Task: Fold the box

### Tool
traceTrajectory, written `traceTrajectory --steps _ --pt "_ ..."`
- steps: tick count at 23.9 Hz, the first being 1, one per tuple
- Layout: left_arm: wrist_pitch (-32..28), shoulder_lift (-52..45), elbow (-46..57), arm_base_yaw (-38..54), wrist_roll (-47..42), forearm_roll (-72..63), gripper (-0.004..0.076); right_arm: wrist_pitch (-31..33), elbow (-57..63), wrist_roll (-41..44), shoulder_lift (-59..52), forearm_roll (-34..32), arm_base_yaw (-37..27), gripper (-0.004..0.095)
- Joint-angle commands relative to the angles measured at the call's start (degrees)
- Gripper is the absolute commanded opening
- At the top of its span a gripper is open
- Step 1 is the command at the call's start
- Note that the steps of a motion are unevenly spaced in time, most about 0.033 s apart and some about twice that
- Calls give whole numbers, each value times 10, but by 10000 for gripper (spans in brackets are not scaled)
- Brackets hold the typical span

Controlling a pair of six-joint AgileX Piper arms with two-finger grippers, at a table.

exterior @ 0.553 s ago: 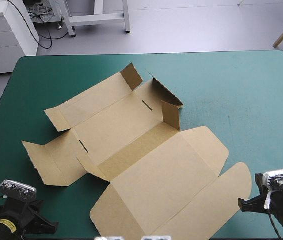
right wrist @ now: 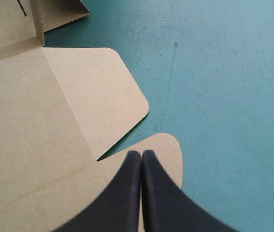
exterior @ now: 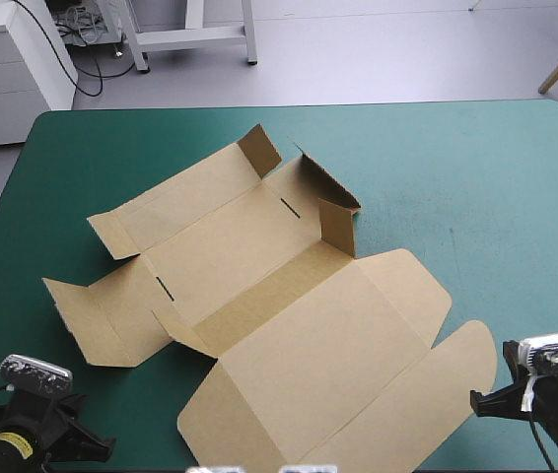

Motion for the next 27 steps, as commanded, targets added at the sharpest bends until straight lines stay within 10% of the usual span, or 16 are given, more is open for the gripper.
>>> traceTrajectory --steps 1,19,27 --pt "-26 8 -19 0 -4 -5 -10 -40 -13 -5 7 2 -5 -19" --pt "-26 8 -19 0 -4 -5 -10 -40 -120 -62 177 13 -5 -1" --pt "-26 8 -19 0 -4 -5 -10 -77 -120 -62 178 43 -5 473"
